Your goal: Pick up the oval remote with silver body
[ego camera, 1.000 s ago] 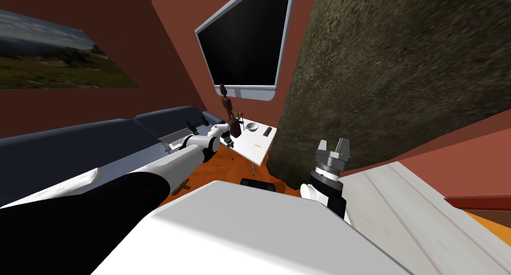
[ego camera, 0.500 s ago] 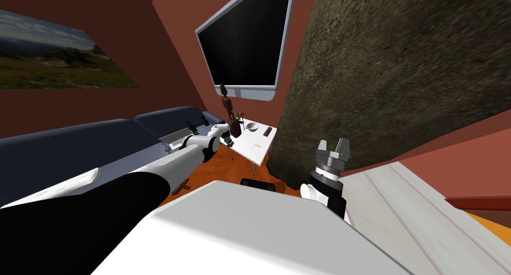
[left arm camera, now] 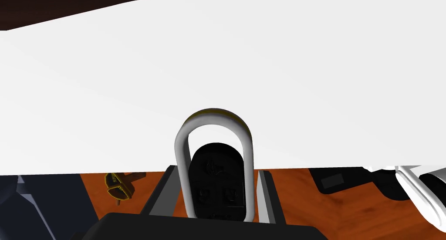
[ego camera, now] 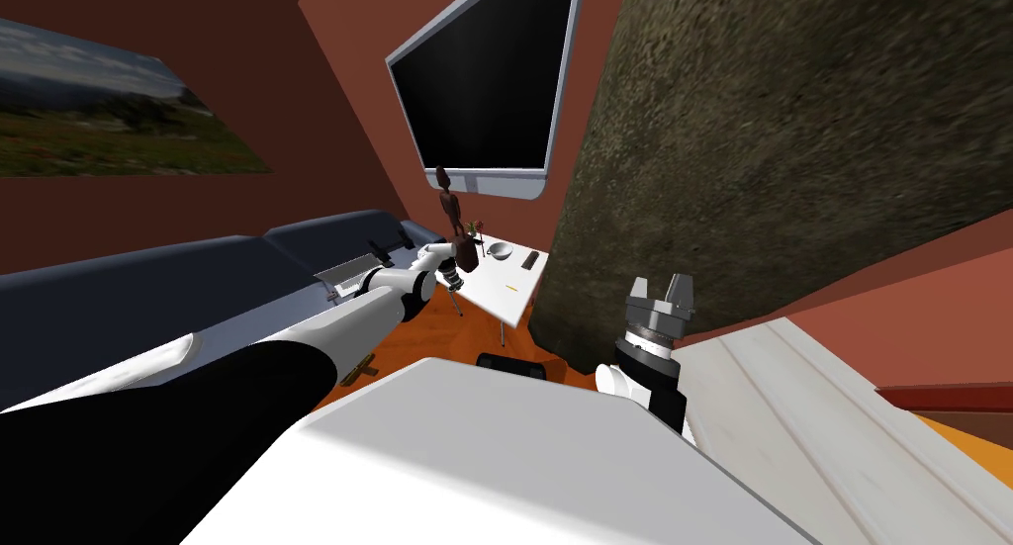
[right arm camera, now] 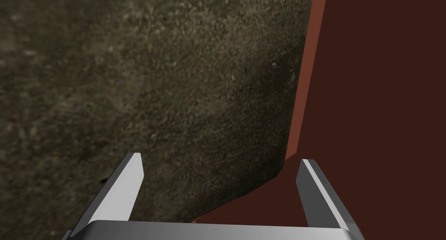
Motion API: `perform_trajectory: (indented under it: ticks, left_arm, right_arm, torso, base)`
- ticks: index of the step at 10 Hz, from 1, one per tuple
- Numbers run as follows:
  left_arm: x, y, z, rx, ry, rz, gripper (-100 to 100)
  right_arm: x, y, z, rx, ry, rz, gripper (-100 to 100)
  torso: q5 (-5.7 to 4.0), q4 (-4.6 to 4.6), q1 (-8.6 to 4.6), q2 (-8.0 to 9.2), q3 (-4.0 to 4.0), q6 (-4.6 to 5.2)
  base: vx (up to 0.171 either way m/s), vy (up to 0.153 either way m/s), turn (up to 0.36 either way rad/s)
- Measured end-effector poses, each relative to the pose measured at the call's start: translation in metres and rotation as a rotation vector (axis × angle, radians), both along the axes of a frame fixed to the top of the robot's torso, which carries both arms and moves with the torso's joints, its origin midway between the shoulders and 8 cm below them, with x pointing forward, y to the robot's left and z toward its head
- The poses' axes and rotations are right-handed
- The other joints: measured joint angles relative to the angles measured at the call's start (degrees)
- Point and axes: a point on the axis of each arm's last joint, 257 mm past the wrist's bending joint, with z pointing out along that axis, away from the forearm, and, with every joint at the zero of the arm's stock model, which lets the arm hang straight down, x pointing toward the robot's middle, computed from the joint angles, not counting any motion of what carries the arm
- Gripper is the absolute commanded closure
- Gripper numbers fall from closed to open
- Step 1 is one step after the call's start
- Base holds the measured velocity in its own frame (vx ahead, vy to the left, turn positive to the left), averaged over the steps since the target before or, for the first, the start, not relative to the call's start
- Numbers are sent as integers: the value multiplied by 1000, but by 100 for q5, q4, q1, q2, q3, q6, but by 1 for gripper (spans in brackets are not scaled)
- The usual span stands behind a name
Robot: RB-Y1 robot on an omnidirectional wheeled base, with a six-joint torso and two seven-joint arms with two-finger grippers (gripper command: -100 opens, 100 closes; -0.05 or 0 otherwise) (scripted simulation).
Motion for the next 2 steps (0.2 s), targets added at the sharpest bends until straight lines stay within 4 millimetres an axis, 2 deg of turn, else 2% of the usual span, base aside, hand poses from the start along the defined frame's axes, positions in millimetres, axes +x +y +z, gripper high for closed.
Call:
perform_trajectory:
  ticks: [1,2]
  left_arm:
    - [2,0,1,0,-2,-1,100]
    - [2,0,1,1,-4,-2,0]
  right_arm:
    - [0,0,0,0,0,0,0]
    - [0,0,0,0,0,0,0]
  torso:
    - [-1,0,-1,-6,-3,0]
    - [-1,-1,-2,-8,-4,0]
  base:
    - [0,0,0]
    - [0,0,0]
